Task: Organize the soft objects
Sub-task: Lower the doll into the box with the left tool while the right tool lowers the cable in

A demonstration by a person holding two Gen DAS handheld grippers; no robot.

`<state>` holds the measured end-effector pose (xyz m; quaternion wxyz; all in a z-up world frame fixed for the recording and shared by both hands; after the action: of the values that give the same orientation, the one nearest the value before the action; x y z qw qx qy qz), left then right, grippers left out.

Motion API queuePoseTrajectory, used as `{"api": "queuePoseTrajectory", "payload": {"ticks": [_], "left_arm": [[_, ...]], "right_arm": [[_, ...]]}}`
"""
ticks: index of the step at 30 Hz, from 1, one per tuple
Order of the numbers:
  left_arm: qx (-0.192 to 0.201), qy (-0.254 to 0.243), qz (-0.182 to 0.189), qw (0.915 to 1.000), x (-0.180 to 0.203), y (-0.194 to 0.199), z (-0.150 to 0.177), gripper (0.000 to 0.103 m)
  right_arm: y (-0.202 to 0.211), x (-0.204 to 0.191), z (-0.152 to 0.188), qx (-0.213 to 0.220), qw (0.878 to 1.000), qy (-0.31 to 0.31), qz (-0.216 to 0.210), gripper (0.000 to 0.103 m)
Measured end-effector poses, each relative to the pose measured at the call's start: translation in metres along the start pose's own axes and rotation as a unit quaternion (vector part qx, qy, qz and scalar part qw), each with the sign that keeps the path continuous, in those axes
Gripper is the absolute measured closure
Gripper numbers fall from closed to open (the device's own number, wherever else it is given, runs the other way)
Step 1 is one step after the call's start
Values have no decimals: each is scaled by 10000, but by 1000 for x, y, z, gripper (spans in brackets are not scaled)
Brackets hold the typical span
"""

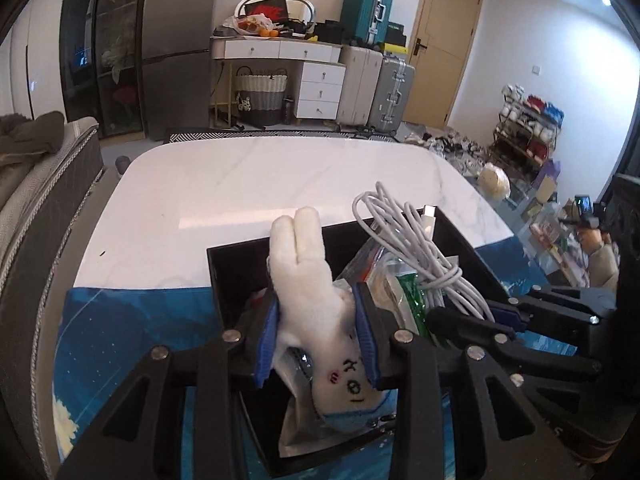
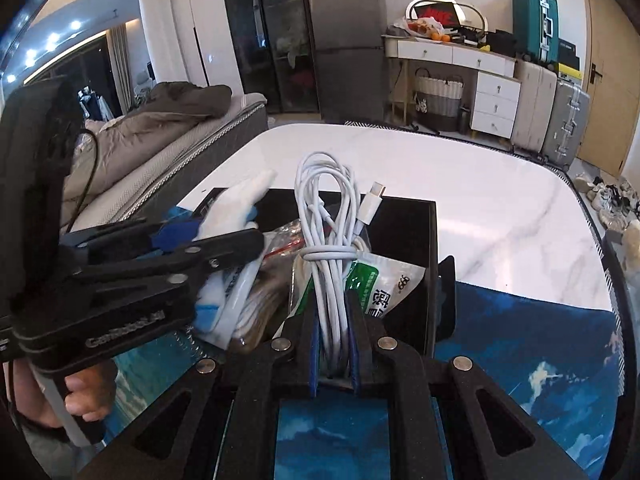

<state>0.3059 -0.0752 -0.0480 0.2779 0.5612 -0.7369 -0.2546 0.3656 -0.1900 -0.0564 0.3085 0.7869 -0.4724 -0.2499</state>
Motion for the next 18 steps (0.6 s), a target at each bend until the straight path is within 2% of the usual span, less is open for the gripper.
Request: {"api": "queuePoseTrajectory", "payload": {"ticks": [7, 13, 16, 18], "left_arm": [[-45, -19, 9, 10000, 4, 0, 3, 68], [-27, 52, -31, 10000, -1, 12, 9, 68], [31, 122, -77, 9999, -2, 13, 9, 65], [160, 214, -88, 9996, -3, 18, 8, 55]], "right_arm": [[-2, -13, 17, -531, 9983, -138, -210, 92], [1, -18, 21, -526, 9983, -172, -172, 91], [5, -19, 24, -525, 9984, -166, -129, 89], [5, -21, 23, -529, 9985, -136, -83, 87]]}}
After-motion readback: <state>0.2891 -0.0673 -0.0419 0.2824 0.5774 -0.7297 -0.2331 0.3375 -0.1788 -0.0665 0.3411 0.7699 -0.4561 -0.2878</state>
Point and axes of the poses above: each gripper's, at about its wrist camera, not at the fingertips, and y roughly against the way its jaws point, x to its right, z to its underside, the point moved 7 cm from there along -y, roughly the way its jaws point, and after that the axes turned 2 degrees about -z, right-handed, at the moved point
